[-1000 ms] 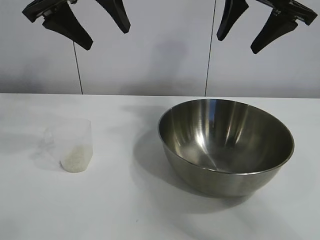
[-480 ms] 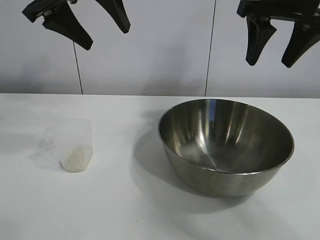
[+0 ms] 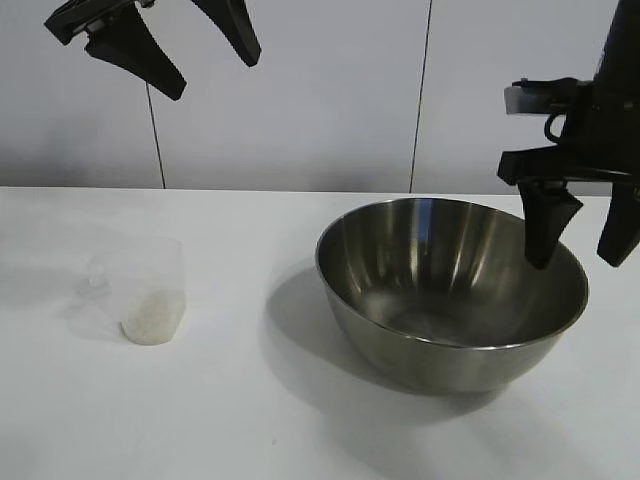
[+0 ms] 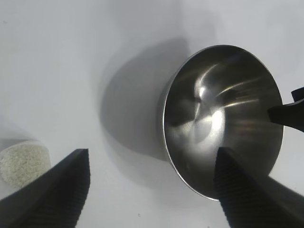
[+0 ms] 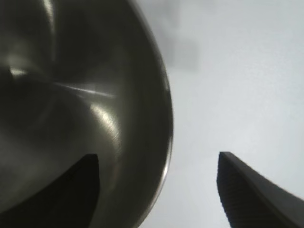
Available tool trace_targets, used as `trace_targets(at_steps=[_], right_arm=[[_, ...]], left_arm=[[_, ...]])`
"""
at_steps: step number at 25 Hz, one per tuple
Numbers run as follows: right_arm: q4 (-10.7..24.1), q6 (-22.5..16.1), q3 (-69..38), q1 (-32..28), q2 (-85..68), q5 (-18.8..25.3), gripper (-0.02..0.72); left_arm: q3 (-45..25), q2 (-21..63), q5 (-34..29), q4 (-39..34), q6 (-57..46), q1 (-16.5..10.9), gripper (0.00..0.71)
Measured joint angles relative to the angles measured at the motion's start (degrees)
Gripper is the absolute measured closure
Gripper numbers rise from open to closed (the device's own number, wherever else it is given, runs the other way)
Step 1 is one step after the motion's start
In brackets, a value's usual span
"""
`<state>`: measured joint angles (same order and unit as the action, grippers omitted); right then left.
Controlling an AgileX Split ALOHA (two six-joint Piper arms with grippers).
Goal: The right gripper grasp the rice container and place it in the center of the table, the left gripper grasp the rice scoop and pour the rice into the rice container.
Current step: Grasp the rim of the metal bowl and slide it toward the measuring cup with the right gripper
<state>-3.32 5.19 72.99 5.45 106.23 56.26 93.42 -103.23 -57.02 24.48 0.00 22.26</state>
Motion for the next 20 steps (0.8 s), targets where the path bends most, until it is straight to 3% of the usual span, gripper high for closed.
trace_targets(at_steps=[4,8,15,18,20], right_arm=[[-2.39,0.14,-5.13,-0.71,0.00,-9.60,0.226],[-7.61,0.94,-8.51,-0.71,0.00,-17.26,0.297],[-13.42,1.94,-8.88,-0.71,4.63,-18.76,0.338],[-14.87,2.18,-8.89,-0.71,4.58,-18.68,0.549],[-15.17,2.66,-8.89,-0.71,4.38,-18.56,0.646]], left_arm=[[0.00,0.00,0.00,0.00,0.00,0.00,0.179],[0.00,0.00,0.00,0.00,0.00,0.00,0.179],[0.00,0.00,0.00,0.00,0.00,0.00,0.179],[0.00,0.00,0.00,0.00,0.00,0.00,0.179],[0.00,0.00,0.00,0.00,0.00,0.00,0.179]])
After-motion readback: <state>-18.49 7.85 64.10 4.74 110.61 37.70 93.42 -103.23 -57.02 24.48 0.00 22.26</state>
